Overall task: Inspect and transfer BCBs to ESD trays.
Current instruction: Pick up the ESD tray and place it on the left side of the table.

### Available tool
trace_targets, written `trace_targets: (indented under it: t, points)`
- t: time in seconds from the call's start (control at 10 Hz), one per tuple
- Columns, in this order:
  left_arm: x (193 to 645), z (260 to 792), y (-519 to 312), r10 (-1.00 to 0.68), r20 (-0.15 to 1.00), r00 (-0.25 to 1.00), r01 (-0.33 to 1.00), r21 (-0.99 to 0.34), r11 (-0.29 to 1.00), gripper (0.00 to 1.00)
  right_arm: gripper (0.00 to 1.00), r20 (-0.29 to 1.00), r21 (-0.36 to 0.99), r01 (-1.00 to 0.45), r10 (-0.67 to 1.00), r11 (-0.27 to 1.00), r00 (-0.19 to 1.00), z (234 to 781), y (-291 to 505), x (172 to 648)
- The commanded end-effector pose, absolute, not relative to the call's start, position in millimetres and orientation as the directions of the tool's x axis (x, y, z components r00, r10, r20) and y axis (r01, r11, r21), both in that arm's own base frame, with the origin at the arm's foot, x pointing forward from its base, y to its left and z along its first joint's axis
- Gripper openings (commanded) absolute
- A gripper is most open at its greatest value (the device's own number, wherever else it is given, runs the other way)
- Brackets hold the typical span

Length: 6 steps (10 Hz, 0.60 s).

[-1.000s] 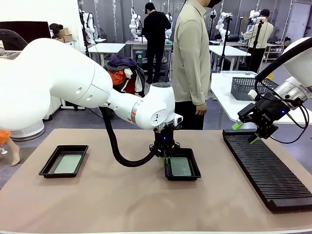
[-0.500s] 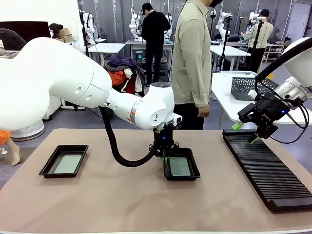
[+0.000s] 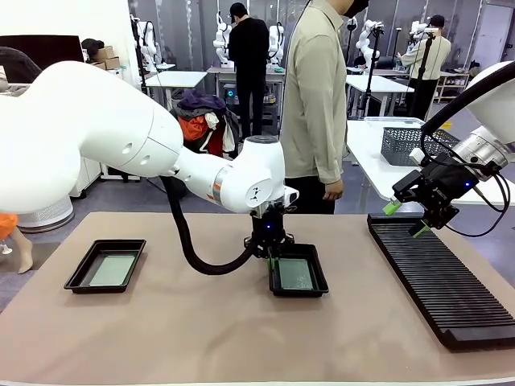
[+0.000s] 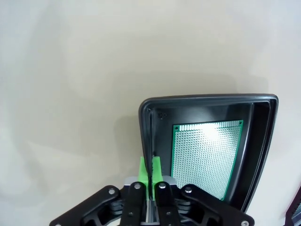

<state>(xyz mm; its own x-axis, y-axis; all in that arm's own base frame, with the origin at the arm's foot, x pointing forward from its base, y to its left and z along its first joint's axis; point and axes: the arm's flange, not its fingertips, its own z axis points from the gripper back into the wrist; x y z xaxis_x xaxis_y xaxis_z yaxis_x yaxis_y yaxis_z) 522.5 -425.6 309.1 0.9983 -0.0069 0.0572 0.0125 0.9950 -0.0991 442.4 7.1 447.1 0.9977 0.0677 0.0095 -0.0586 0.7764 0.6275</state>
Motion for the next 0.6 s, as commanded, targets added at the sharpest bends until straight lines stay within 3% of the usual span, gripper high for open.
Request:
trace_targets:
  t: [0.0,0.5]
  points:
    - [516.9,312.3,-384.6,-0.02,0.053,0.998,0.031,-0.217,0.976,0.03,1.0,0.003,0.623,-0.044,0.054,0.781,0.999,447.7,7.4,442.1]
    - [518.8,317.1,-319.6,-0.03,0.076,0.997,0.055,-0.349,0.935,0.03,1.0,0.003,0.623,-0.044,0.054,0.781,0.999,447.7,7.4,442.1]
